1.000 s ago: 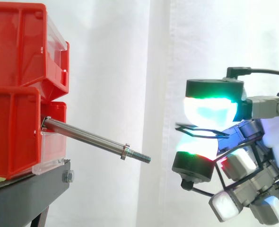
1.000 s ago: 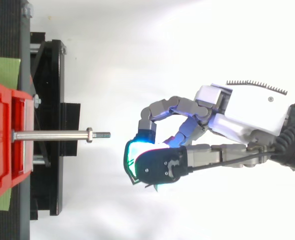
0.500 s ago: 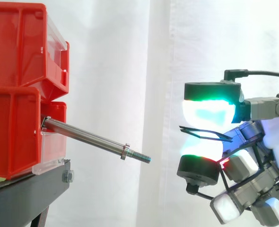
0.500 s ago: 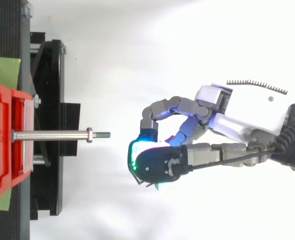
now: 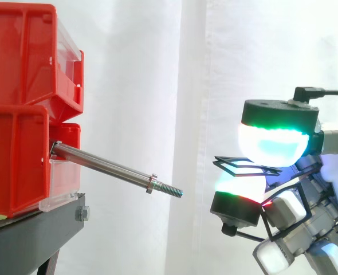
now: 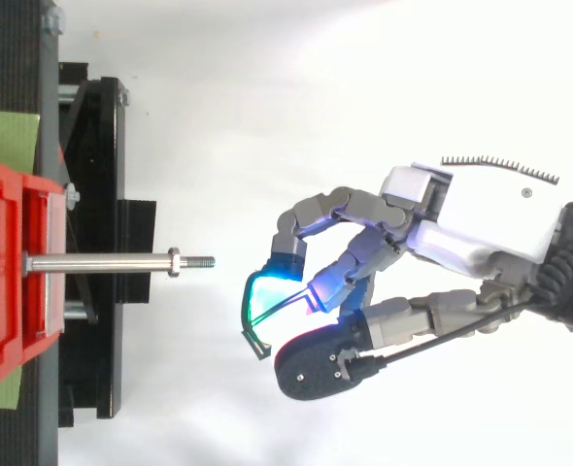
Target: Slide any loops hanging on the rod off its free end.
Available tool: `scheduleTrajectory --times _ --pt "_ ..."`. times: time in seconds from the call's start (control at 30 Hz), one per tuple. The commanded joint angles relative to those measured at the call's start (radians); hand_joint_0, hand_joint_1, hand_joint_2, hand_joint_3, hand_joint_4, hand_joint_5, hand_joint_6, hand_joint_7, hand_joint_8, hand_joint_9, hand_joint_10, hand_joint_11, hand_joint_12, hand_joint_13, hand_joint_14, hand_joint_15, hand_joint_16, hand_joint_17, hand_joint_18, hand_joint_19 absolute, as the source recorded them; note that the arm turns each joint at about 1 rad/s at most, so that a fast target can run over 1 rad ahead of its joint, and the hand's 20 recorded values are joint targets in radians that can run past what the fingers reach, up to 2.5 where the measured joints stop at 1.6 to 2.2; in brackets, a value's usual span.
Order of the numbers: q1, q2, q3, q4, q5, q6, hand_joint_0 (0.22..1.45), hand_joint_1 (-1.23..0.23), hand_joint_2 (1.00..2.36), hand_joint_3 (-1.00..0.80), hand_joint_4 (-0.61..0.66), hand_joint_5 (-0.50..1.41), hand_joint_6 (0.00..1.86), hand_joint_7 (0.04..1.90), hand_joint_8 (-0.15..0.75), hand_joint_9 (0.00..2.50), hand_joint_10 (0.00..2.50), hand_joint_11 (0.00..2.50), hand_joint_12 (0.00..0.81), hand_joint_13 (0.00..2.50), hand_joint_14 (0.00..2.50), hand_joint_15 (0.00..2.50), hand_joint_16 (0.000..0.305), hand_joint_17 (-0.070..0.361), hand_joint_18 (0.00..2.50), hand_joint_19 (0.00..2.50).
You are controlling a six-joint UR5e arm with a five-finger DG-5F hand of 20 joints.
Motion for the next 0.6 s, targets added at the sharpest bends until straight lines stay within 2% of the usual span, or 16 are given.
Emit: scheduleTrajectory --times 0.0,0.3,0.4,0.5,0.57 --pt "-0.001 0.000 0.000 -0.001 0.000 0.006 0.70 -0.81 1.00 -0.50 0.15 -0.19 0.89 1.02 0.318 1.01 0.02 0.80 0.357 0.89 0.01 0.31 0.054 0.121 0.99 0.71" --pt "-0.001 0.000 0.000 -0.009 0.000 0.023 0.71 -0.82 1.00 -0.50 0.13 -0.19 0.88 1.00 0.318 1.01 0.02 0.81 0.354 0.90 0.01 0.30 0.053 0.119 0.99 0.69" --pt "-0.001 -0.001 0.000 -0.006 0.000 0.026 0.73 -0.84 1.00 -0.50 0.07 -0.19 0.89 1.07 0.315 1.01 0.02 0.81 0.350 0.90 0.01 0.30 0.053 0.120 0.99 0.68" --pt "-0.001 0.000 0.000 -0.006 0.000 0.026 0.74 -0.86 1.01 -0.42 0.04 -0.20 0.90 1.11 0.313 0.99 0.02 0.80 0.348 0.89 0.01 0.30 0.053 0.120 0.99 0.68" --pt "-0.001 0.000 0.000 -0.006 0.000 0.026 0.75 -0.89 1.01 -0.32 0.08 -0.21 0.91 1.17 0.310 0.98 0.02 0.80 0.347 0.89 0.01 0.30 0.053 0.120 0.98 0.68"
